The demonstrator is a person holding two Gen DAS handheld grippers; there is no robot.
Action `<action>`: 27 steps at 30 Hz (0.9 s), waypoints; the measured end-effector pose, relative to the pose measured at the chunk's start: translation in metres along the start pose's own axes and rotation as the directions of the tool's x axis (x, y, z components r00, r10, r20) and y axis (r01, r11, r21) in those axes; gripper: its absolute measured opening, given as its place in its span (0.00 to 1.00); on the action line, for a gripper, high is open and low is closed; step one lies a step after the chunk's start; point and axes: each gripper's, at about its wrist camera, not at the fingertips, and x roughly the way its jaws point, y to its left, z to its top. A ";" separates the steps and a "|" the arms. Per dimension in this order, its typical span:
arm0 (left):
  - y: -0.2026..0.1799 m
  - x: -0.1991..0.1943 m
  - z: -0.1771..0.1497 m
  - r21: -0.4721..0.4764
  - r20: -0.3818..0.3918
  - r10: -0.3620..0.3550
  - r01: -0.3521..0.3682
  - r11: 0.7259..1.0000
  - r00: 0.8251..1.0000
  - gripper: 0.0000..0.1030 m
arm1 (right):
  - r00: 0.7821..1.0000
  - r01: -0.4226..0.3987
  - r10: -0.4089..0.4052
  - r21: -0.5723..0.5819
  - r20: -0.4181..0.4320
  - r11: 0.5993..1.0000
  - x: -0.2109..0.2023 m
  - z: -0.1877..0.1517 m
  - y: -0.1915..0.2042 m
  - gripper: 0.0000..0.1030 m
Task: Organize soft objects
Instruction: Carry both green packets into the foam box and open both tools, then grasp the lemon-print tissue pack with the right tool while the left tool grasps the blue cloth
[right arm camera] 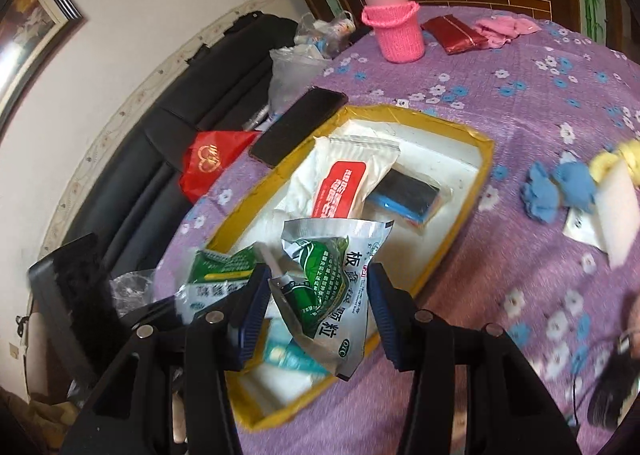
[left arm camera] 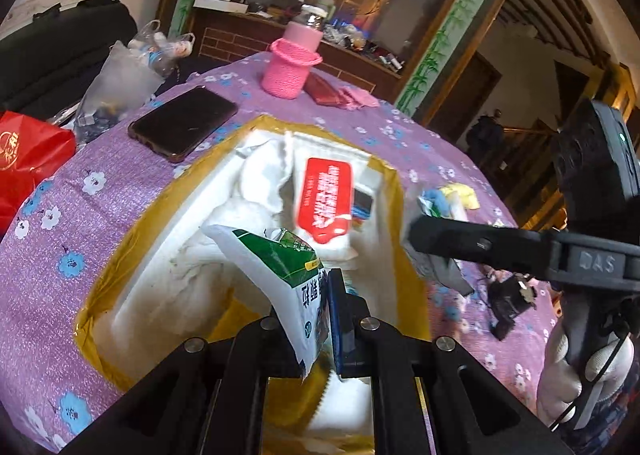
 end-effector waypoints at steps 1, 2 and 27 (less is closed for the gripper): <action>0.001 0.002 0.000 -0.003 -0.002 0.007 -0.007 1.000 1.000 0.13 | 1.000 0.012 -0.012 0.000 -0.007 1.000 0.006 0.002 0.000 0.47; 0.003 0.004 0.000 -0.005 -0.004 0.012 -0.012 1.000 1.000 0.17 | 0.999 0.029 -0.029 -0.001 -0.013 1.000 0.012 0.005 -0.001 0.47; -0.048 -0.043 -0.017 0.091 0.150 0.266 -0.281 0.955 0.952 0.80 | 0.980 0.131 -0.127 -0.014 0.154 0.991 -0.036 -0.011 -0.017 0.71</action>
